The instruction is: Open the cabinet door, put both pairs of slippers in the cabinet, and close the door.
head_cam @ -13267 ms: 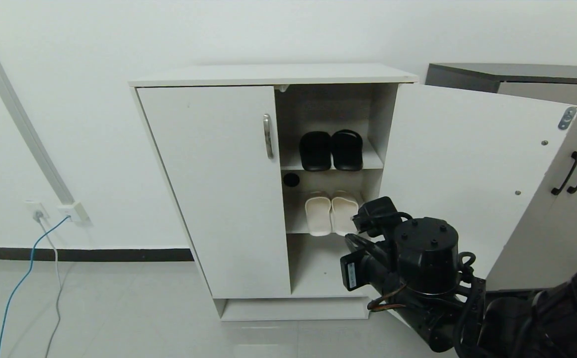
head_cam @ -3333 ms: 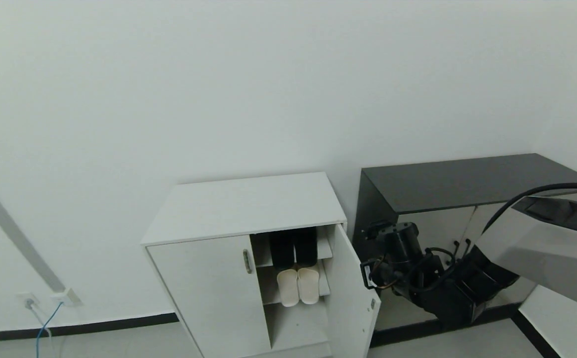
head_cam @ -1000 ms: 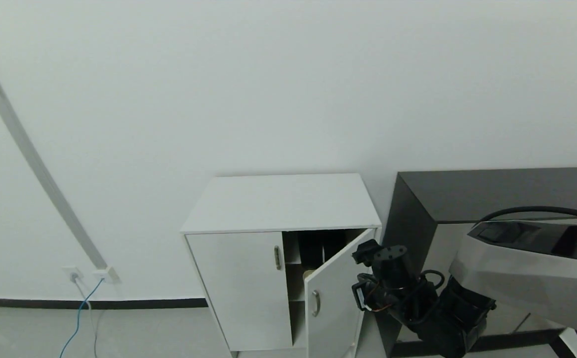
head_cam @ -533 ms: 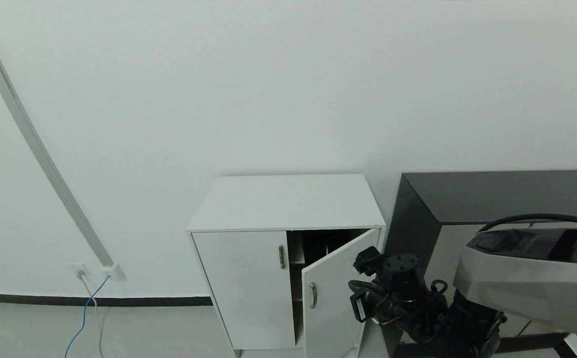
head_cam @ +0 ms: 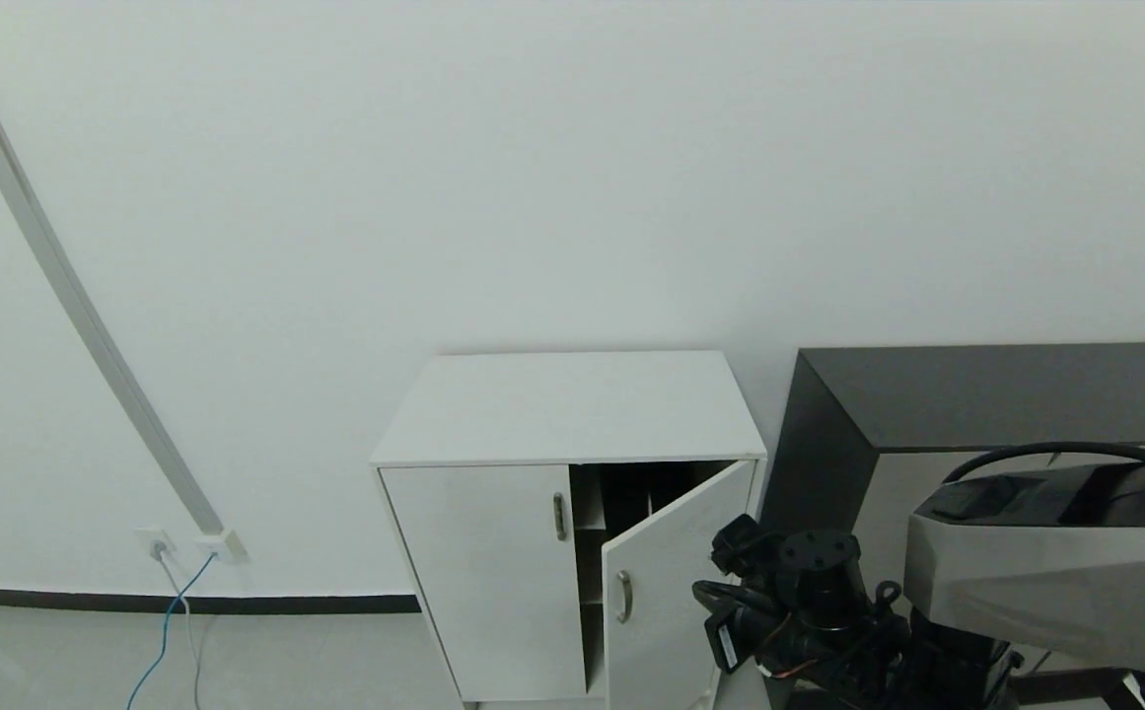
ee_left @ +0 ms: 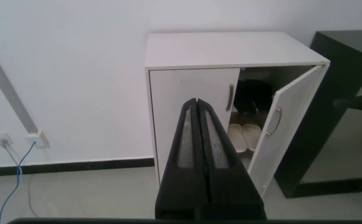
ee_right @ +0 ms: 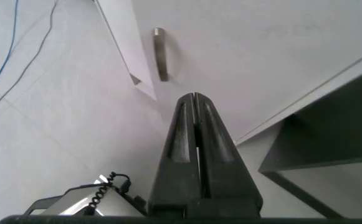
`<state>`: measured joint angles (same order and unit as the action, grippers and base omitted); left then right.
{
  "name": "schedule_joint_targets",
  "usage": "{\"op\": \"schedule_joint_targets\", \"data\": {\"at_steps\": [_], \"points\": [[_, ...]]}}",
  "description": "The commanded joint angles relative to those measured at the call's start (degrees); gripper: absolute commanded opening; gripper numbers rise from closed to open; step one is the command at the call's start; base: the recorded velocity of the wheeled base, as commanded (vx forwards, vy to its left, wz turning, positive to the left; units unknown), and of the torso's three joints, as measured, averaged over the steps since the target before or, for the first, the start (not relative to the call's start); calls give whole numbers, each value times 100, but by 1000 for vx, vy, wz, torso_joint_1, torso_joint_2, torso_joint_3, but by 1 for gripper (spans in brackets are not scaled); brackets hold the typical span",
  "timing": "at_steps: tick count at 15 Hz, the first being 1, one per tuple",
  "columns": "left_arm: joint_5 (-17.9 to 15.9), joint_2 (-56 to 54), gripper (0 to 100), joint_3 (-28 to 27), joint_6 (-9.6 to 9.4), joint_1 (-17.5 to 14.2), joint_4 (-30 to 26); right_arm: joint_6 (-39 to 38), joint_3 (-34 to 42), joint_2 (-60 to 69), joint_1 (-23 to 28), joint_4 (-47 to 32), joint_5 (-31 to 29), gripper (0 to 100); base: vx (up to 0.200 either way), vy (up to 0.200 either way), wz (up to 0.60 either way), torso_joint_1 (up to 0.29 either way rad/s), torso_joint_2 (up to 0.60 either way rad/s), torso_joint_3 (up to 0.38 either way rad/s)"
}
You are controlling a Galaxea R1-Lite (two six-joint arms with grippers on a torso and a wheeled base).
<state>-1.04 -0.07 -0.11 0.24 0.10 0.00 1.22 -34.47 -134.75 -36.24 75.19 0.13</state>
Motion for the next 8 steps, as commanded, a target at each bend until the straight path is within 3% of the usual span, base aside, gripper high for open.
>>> {"op": "schedule_joint_targets", "data": {"at_steps": [1, 8], "points": [[-2, 7, 0, 2, 11, -1, 0, 1, 2, -51, 12, -5, -5, 0, 0, 0, 0, 0, 0, 0], [-2, 7, 0, 2, 11, -1, 0, -34, -341, -323, 30, -5, 4, 0, 0, 0, 0, 0, 0, 0]]}}
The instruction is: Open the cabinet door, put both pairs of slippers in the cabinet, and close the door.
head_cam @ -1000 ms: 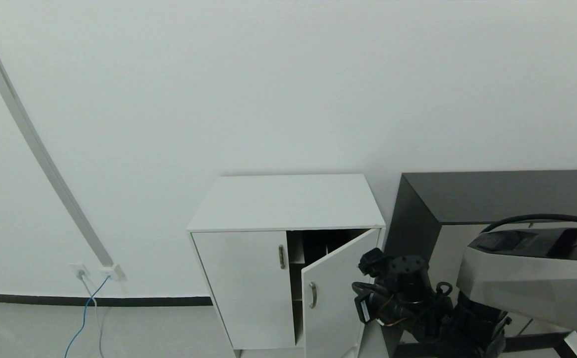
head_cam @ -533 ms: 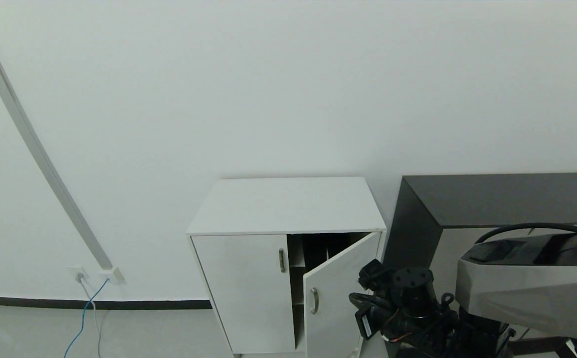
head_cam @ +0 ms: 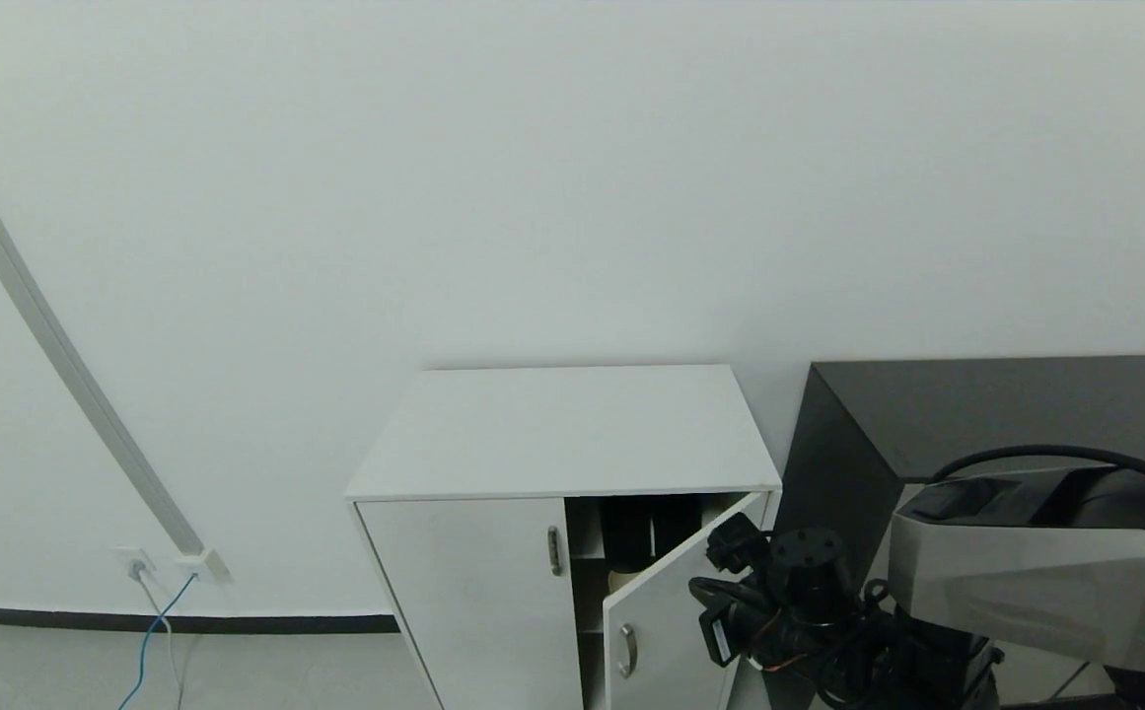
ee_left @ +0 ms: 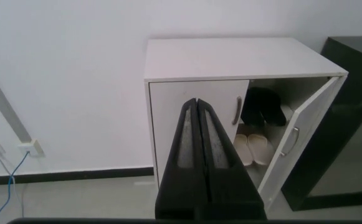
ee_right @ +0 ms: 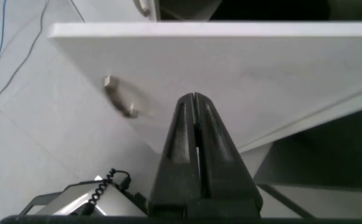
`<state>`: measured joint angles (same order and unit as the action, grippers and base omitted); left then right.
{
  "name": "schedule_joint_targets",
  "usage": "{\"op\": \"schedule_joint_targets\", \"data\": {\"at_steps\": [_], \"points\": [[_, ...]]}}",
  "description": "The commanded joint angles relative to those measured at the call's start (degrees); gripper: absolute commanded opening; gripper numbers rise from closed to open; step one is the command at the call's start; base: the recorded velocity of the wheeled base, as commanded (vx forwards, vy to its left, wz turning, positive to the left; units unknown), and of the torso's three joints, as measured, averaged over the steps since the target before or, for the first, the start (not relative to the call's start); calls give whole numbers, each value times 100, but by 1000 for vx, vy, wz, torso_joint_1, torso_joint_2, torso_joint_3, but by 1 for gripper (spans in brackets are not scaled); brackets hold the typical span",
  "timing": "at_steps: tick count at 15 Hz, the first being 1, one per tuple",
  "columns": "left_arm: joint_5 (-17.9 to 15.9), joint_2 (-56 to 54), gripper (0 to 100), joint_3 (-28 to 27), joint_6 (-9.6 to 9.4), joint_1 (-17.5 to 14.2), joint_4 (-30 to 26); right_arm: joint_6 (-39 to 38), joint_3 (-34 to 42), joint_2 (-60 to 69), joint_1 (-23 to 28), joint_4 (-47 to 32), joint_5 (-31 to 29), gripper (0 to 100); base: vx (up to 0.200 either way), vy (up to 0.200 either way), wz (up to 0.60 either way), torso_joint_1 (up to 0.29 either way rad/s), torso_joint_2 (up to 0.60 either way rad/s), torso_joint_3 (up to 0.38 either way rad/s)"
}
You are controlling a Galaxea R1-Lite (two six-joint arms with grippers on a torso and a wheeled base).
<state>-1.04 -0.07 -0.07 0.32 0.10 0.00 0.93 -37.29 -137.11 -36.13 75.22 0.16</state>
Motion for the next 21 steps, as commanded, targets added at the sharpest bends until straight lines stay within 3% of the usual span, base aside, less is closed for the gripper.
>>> {"op": "schedule_joint_targets", "data": {"at_steps": [1, 21], "points": [[-2, 7, 0, -1, -5, -1, 0, -14, -112, -132, 19, 2, 2, 0, 0, 0, 0, 0, 0, 0], [-2, 7, 0, -1, 3, -1, 0, -14, -2168, -1011, 388, -903, -16, 0, 0, 0, 0, 0, 0, 0]]}}
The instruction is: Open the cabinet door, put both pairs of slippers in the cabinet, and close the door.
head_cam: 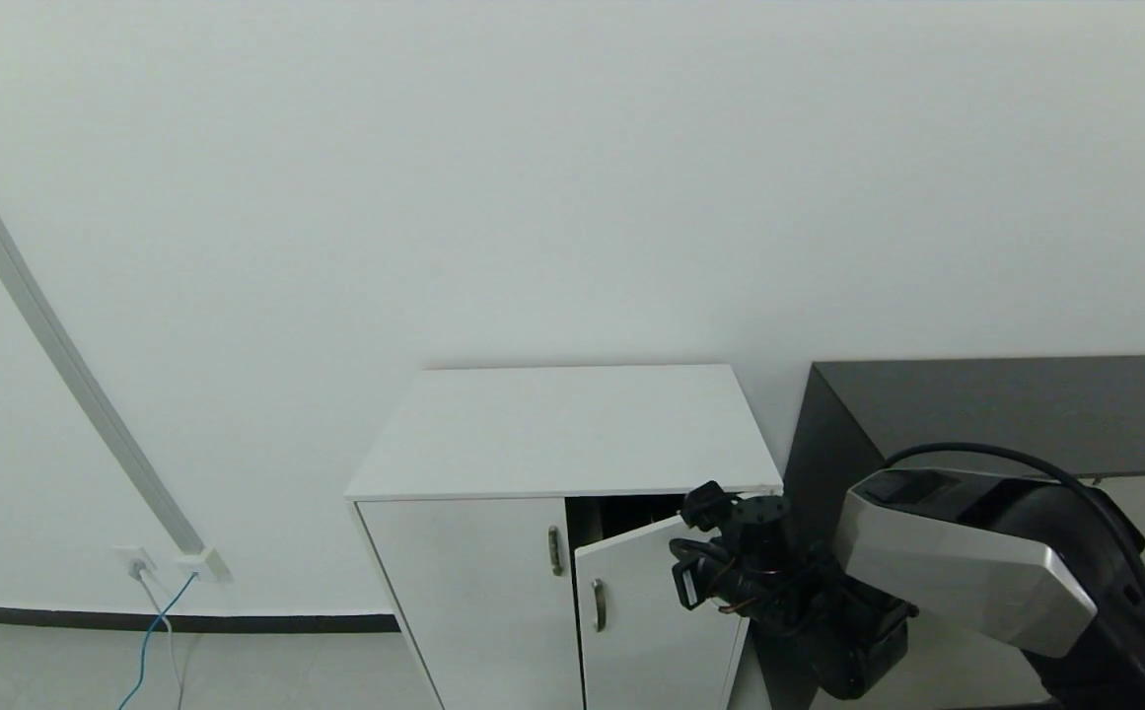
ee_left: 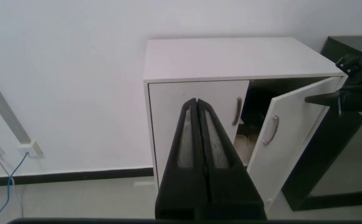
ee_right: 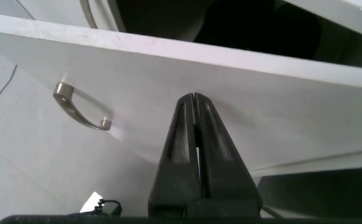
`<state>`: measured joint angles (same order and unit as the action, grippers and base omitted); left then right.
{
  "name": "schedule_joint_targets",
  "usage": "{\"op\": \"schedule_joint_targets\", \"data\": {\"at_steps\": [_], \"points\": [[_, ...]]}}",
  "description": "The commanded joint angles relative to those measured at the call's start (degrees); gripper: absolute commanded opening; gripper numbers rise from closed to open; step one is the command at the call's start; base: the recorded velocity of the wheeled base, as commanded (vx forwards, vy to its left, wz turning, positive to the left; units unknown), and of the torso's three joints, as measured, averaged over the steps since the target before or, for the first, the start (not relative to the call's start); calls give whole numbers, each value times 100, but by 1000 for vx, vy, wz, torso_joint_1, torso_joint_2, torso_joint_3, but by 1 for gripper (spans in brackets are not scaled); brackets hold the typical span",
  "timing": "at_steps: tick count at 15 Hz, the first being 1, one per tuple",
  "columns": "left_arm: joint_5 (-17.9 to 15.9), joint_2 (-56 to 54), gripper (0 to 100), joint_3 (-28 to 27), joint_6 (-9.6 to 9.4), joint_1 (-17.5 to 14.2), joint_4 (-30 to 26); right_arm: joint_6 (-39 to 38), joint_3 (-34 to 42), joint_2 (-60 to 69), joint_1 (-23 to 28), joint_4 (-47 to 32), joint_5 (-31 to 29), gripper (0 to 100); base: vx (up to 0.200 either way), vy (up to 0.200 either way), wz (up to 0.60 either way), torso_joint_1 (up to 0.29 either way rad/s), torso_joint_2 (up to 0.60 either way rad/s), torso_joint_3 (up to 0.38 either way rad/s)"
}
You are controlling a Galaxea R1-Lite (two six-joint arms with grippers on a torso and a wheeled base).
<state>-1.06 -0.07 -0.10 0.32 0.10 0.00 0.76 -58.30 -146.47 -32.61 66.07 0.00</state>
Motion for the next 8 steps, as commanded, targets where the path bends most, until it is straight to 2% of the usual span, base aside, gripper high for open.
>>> {"op": "schedule_joint_targets", "data": {"at_steps": [1, 8], "points": [[1, 7, 0, 1, 3, -1, 0, 4, -138, -75, 79, -7, 0, 0, 0, 0, 0, 0, 0, 0], [1, 7, 0, 1, 3, -1, 0, 4, -683, -154, 264, -429, 0, 0, 0, 0, 0, 0, 0, 0]]}}
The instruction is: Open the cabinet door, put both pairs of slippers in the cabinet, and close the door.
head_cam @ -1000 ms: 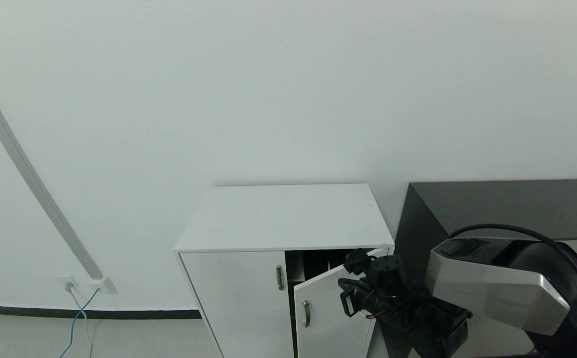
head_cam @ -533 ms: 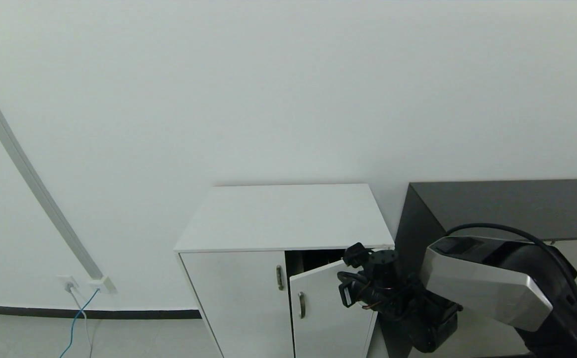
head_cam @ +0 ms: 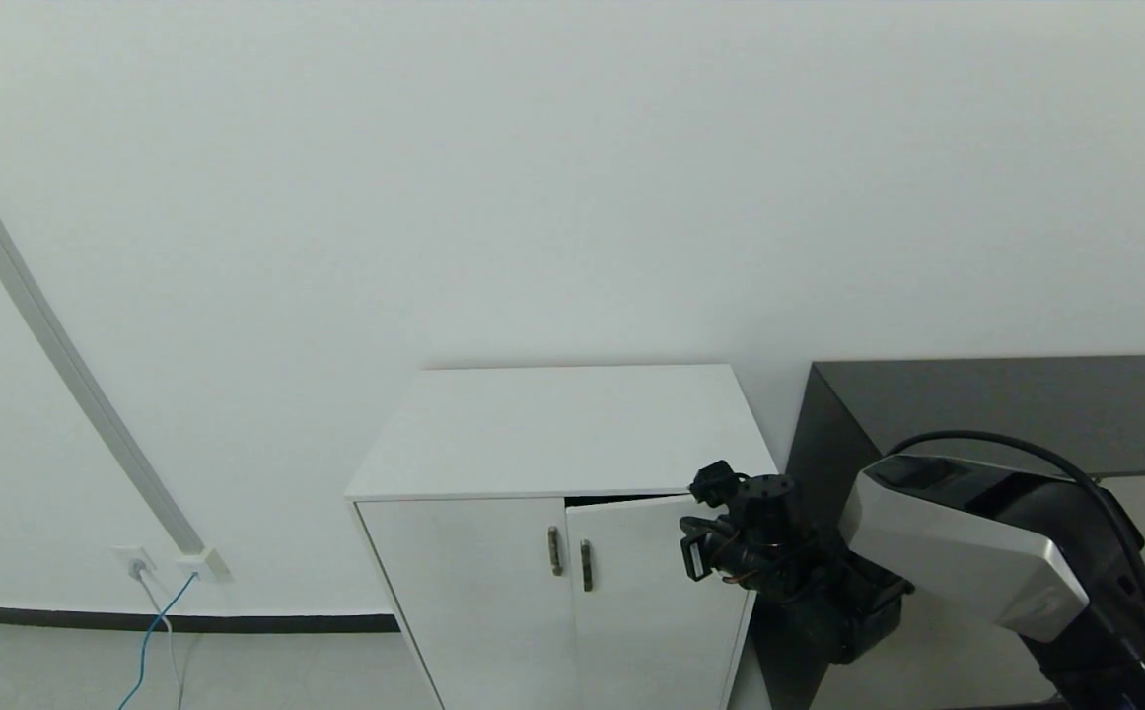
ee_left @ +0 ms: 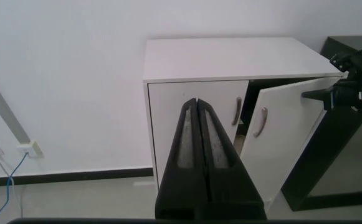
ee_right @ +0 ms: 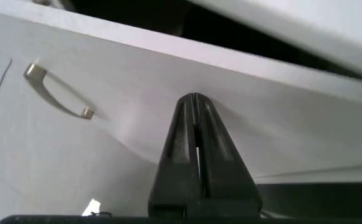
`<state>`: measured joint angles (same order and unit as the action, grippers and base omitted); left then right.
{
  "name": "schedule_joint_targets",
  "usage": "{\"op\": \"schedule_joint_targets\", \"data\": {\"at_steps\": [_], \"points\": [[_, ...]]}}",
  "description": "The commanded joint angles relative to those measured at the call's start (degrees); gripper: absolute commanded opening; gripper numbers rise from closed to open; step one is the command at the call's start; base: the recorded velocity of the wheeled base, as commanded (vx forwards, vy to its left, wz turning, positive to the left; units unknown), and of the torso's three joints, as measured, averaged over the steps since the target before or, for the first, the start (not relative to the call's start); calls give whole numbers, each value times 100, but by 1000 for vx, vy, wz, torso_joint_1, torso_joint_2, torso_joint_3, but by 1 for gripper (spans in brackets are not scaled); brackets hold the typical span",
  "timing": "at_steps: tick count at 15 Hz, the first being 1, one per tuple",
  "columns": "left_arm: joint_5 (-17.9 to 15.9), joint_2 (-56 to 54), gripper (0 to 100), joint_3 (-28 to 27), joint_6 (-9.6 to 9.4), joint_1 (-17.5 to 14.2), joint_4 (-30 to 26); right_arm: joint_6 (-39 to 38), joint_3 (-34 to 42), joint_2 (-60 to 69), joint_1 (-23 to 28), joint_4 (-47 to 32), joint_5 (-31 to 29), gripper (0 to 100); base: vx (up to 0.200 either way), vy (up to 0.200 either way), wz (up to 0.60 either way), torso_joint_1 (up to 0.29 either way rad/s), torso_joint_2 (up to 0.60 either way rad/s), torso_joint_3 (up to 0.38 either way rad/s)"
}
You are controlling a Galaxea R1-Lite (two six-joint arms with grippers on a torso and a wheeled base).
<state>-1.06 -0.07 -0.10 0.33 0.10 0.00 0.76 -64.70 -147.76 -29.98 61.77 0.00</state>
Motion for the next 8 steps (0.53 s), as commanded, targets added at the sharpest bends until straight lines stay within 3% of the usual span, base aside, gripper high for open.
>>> {"op": "schedule_joint_targets", "data": {"at_steps": [1, 8], "points": [[1, 7, 0, 1, 2, -1, 0, 4, -52, -25, 9, -25, 0, 0, 0, 0, 0, 0, 0, 0], [1, 7, 0, 1, 2, -1, 0, 4, -87, -33, 18, -25, 0, 0, 0, 0, 0, 0, 0, 0]]}}
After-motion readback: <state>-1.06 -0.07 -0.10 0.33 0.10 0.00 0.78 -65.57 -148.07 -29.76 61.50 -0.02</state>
